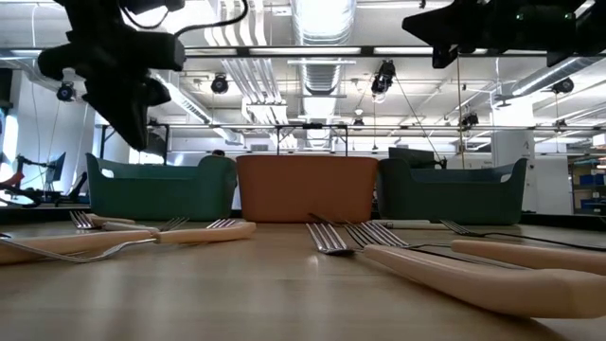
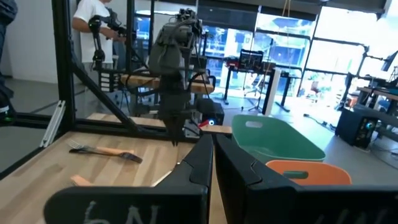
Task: Sort silverware by color (type)
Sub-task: Put the orange fork into the green bin
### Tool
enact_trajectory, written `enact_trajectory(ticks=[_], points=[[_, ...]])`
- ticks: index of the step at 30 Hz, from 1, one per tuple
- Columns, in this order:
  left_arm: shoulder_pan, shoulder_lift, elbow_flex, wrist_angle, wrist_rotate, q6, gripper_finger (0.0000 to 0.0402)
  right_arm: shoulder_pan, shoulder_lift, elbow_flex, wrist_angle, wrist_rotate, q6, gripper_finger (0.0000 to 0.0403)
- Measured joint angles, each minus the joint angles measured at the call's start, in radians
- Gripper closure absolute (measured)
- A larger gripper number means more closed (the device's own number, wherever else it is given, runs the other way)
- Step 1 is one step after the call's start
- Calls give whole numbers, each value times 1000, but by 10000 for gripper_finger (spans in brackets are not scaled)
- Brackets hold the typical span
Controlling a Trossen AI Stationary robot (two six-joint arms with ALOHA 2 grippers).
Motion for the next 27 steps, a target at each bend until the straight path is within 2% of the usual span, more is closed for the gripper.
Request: enact_trajectory(ticks=[9, 21, 24, 27], points=[[3, 101, -4, -5, 31, 12, 401, 0, 3, 0, -3, 0, 10, 394], [4, 124, -2, 9, 51, 40, 401, 0, 5, 0, -6, 0, 11, 394], [4, 130, -7, 16, 53, 50, 388, 0, 5, 0, -6, 0, 10, 394], [4, 135, -9, 18, 53, 51, 358, 0, 5, 0, -7, 0, 11, 394]])
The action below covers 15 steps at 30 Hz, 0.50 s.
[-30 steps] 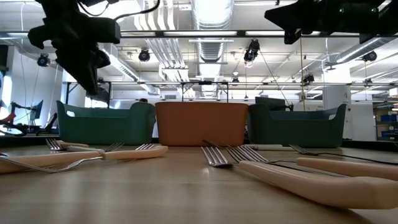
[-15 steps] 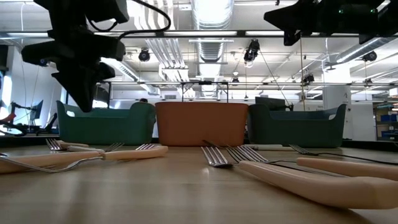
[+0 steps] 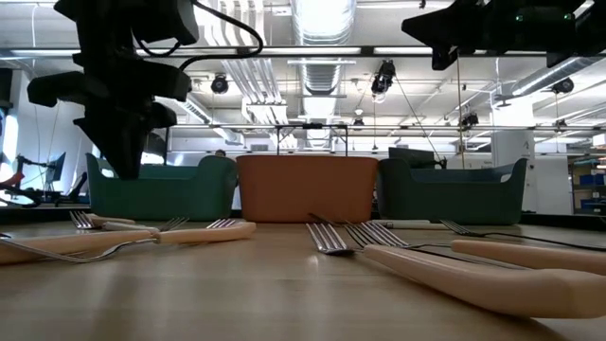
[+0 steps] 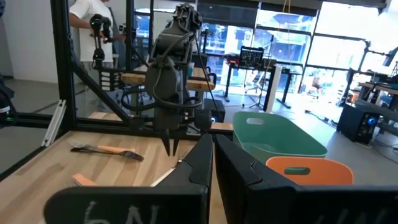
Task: Sort silverware by color (type)
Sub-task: Put the orange fork into the green bin
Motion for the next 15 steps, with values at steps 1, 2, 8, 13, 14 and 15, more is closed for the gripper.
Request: enact_trajectory(ticks=[1, 2, 8, 13, 14, 15], points=[[0, 0, 0, 1, 0, 0, 345, 0, 0, 0, 0, 0, 1, 394], [0, 0, 0, 3, 0, 0, 332, 0, 0, 0, 0, 0, 5, 394], [2, 0, -33, 70, -3, -7, 261, 0, 0, 0, 0, 0, 16, 394], [12, 5, -39, 78, -4, -6, 239, 0, 0, 0, 0, 0, 18, 394], [16, 9, -39, 77, -4, -6, 238, 0, 0, 0, 0, -1, 18, 394], [19, 14, -39, 77, -4, -6, 238, 0, 0, 0, -1, 0, 18, 394]])
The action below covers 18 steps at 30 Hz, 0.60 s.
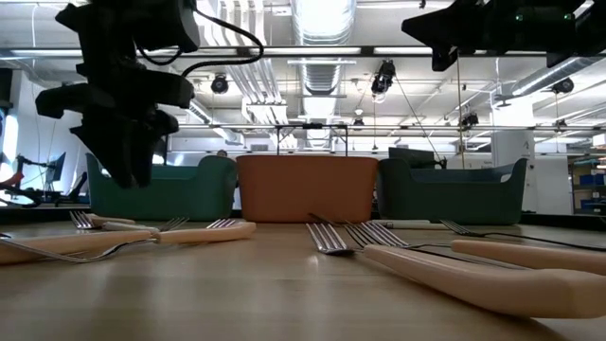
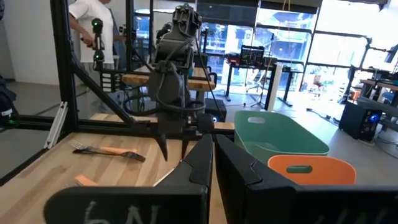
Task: Sort silverware by color (type)
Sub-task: Put the orange fork into the green bin
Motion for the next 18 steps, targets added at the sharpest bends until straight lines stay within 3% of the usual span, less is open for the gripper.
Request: enact_trajectory(ticks=[18], points=[[66, 156, -1, 4, -1, 43, 247, 0, 0, -5, -24, 0, 10, 394]])
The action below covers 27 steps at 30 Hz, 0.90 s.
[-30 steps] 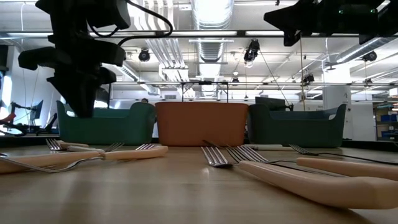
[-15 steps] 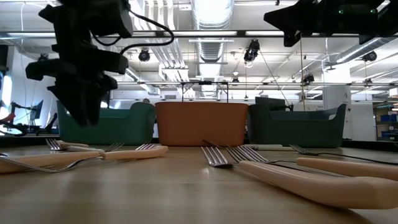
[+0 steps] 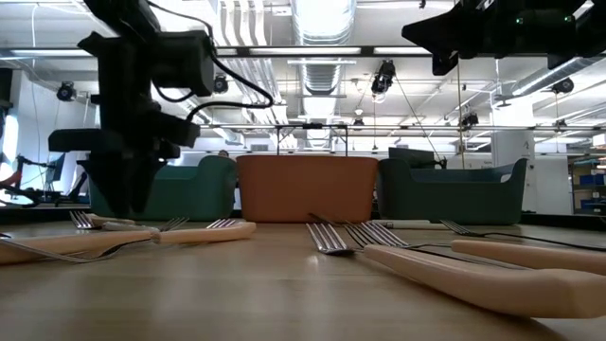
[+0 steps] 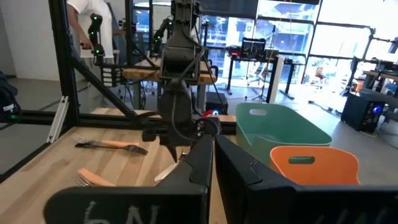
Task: Sort silverware by color (type)
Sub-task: Put the orange fork into the green bin
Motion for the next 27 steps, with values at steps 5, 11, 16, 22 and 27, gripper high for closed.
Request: enact_trajectory(ticks=[5, 11, 16, 22, 27], points=[[7, 11, 0, 14, -3, 43, 247, 0, 0, 0, 0, 0, 0, 394], [29, 34, -1, 18, -33, 74, 247, 0, 0, 0, 0, 0, 5, 394], [33, 49, -4, 22, -34, 86, 247, 0, 0, 0, 0, 0, 5, 394], [34, 64, -4, 27, -35, 87, 247, 0, 0, 0, 0, 0, 5, 394], [46, 71, -3, 32, -25, 88, 263, 0, 0, 0, 0, 0, 5, 394]])
